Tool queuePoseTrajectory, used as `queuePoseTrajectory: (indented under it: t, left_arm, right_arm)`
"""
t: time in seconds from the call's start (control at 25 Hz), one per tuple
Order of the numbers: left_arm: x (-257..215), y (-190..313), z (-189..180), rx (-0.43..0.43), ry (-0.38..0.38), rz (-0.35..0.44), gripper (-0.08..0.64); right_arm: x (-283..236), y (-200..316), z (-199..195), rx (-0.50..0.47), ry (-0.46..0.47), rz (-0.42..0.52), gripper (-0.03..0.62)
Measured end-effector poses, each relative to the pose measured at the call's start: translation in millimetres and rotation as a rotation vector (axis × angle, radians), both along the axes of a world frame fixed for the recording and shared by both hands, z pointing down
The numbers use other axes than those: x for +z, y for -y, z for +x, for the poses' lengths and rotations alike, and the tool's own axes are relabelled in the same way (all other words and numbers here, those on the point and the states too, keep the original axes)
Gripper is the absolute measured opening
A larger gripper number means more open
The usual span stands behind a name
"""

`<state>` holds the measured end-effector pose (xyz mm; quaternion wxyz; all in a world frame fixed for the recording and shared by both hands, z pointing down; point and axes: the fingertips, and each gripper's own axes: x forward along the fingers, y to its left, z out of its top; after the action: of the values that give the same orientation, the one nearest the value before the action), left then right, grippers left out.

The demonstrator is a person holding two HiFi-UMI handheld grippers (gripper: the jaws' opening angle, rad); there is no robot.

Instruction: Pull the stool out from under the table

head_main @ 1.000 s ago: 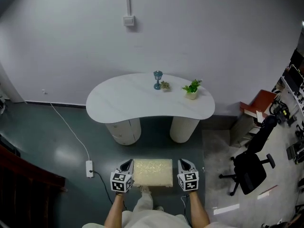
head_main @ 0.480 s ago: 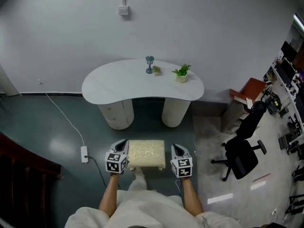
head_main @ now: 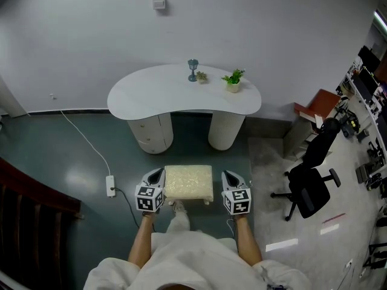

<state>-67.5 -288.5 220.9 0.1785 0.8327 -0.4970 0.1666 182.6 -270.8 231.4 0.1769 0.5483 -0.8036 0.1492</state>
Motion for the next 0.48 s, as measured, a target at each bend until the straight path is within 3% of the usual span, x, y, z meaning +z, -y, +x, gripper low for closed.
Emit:
queuePoseTrajectory:
  t: [0.48]
  left_arm:
    - [1.9,-5.8,-0.9,-0.004,-0.003,-0.009,0.011]
  right_arm:
    - [1.9,-2.9,-2.3,-0.003,-0.002,-0.01,-0.005]
